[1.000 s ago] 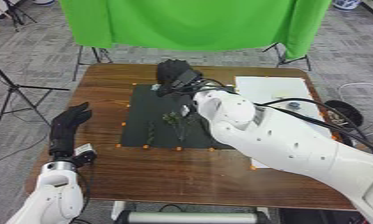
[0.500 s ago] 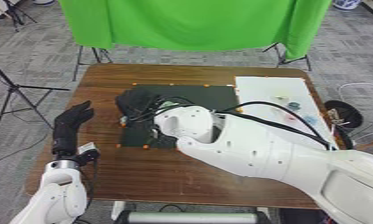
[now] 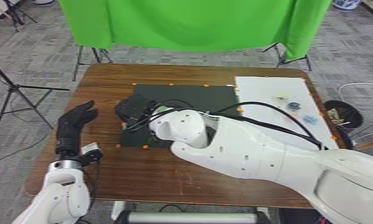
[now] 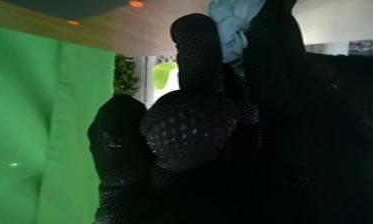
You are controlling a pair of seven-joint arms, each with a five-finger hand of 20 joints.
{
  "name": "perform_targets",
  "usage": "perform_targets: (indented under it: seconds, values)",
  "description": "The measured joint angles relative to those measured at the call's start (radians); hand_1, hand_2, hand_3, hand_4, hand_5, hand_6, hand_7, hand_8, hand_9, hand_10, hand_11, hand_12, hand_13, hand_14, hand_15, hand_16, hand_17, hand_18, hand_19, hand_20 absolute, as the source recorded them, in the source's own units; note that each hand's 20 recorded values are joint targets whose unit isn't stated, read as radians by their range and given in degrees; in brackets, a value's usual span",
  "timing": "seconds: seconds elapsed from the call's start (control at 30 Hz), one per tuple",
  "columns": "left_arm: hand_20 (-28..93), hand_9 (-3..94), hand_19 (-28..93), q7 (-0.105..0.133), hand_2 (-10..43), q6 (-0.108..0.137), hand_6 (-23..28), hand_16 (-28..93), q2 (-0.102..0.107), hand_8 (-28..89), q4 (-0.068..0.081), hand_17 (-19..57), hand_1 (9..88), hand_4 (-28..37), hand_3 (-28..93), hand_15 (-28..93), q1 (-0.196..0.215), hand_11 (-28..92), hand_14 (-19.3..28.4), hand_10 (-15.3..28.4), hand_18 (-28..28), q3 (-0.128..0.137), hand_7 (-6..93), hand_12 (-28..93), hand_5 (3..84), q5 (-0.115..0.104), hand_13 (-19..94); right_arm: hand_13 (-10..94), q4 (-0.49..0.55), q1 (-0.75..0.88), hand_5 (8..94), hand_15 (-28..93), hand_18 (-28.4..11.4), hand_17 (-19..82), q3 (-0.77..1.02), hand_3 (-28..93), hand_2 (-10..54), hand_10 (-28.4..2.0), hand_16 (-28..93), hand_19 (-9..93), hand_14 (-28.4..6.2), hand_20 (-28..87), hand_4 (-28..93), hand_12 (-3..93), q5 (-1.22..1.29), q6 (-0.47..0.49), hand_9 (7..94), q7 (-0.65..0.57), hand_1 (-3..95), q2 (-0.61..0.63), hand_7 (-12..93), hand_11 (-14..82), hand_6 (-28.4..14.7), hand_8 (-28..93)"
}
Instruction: Arrange flowers
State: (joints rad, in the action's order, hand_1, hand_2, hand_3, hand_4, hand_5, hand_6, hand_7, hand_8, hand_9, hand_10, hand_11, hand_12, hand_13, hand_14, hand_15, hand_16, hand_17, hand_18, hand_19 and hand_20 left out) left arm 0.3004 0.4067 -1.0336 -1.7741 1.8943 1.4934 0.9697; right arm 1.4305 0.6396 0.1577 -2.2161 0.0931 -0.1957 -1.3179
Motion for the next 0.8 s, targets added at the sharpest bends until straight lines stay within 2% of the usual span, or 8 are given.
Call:
perform_targets:
  seconds: [0.3, 0.43, 0.8]
  values:
    - [14, 53.8, 7, 0.0, 27.9, -0.001, -0.3, -5, 0.0, -10, 0.001, 5.6, 22.1, -28.3, 70, 23, -0.013, 20, 15.9, 14.5, 9.1, -0.011, 14.8, 7, 54.1, 0.0, 41, 91, -0.041, 0.006, 78.1, 58, -9.9, 65, 0.003, 62, -9.5, -8.6, 30, 93, -1.1, 48, -18, 37.1, -0.014, 0.021, 83.9, -0.044, 56.4, -0.015, 27, 5.7, 4.2, 4]
    - [14, 53.6, 7, 0.0, 21.4, -0.002, -0.9, -5, 0.0, -10, 0.001, 5.5, 22.1, -27.9, 71, 23, -0.013, 20, 16.0, 14.5, 9.2, -0.012, 14.9, 7, 53.5, 0.0, 40, 91, -0.05, 0.015, 76.3, 58, -9.9, 65, 0.009, 63, -9.5, -9.1, 30, 93, -1.2, 48, -16, 35.5, -0.02, 0.025, 82.2, -0.054, 54.5, -0.015, 27, 6.9, 4.8, 4]
    - [14, 53.2, 7, 0.0, 15.6, -0.004, -1.9, -5, 0.0, -10, 0.001, 5.4, 22.8, -27.3, 72, 23, -0.013, 20, 15.7, 14.3, 9.2, -0.012, 16.0, 8, 53.6, 0.0, 40, 89, -0.043, 0.025, 67.3, 60, -10.1, 63, 0.008, 65, -9.5, -9.4, 29, 93, -1.4, 47, -15, 27.3, -0.017, 0.041, 73.2, -0.073, 50.7, -0.009, 29, 14.3, 4.2, 1]
